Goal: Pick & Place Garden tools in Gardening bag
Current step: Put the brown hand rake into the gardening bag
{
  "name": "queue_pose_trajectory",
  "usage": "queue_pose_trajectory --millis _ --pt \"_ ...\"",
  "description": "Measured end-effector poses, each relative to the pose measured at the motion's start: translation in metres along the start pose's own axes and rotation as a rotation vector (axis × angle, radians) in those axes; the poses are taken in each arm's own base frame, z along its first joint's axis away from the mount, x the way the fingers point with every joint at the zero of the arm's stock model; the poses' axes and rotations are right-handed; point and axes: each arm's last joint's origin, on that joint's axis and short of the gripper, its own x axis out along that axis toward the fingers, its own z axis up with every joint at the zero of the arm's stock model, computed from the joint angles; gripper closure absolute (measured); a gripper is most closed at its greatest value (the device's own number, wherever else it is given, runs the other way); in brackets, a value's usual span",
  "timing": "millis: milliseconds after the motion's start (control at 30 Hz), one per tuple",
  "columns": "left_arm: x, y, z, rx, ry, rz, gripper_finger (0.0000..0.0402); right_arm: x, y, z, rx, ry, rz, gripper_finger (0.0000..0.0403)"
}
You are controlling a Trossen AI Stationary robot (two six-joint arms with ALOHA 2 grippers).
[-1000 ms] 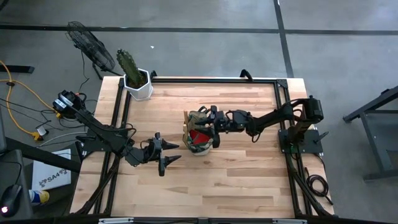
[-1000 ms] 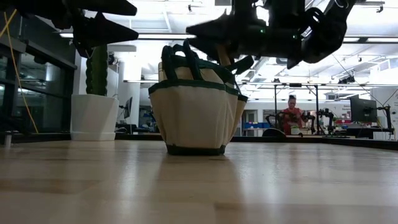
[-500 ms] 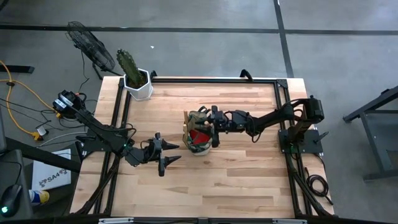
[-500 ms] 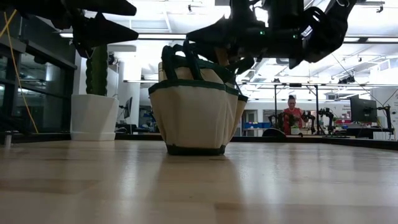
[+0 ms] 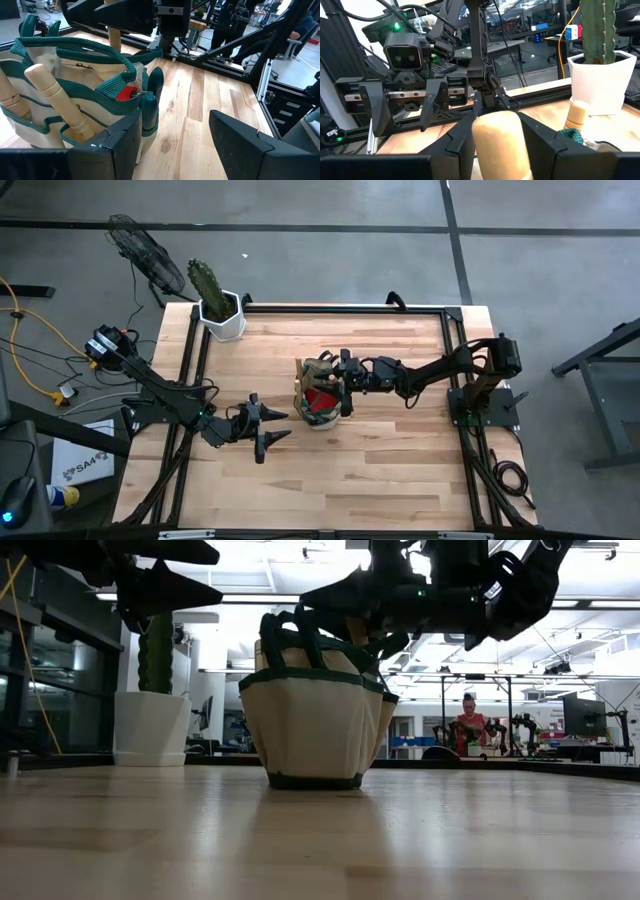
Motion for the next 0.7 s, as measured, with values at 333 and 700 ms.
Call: queue_pose_trajectory --millis 333,700 --pt "0.0 0.0 0.0 0.001 0.0 0.0 0.0177 -0.002 0.001 0.002 -0.024 0.032 -0.013 0.0276" --pt "0.0 0.0 0.0 0.0 -0.001 -0.002 0.0177 -0.022 0.008 0.029 -0.14 0.176 -0.047 0.0276"
